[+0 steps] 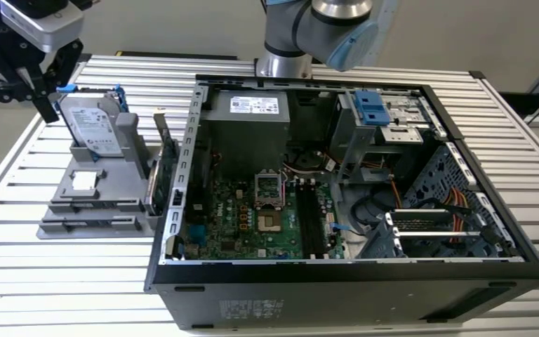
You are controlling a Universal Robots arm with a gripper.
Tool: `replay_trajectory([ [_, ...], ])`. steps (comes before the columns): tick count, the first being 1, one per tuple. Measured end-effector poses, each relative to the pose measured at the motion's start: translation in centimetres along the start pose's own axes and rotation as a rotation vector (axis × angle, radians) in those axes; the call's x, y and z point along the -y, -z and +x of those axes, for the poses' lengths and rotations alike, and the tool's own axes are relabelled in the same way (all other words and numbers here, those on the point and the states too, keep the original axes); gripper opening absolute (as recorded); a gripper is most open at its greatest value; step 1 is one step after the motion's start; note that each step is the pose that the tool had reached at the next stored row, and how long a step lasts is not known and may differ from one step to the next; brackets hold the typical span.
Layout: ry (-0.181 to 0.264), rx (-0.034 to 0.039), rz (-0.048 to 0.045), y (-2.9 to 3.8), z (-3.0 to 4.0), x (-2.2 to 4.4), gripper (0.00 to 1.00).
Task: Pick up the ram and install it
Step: 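Pick up the ram and move it above insertion slot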
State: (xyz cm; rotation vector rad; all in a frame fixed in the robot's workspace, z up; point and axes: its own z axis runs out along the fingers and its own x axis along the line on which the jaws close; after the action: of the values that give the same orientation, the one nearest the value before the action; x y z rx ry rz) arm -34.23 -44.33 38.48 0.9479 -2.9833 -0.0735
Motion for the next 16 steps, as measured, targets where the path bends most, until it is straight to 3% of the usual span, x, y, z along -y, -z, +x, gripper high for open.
replay_trajectory([
  [16,0.101,-0.0048,-0.0004,0.00,0.00,0.00,0.00],
])
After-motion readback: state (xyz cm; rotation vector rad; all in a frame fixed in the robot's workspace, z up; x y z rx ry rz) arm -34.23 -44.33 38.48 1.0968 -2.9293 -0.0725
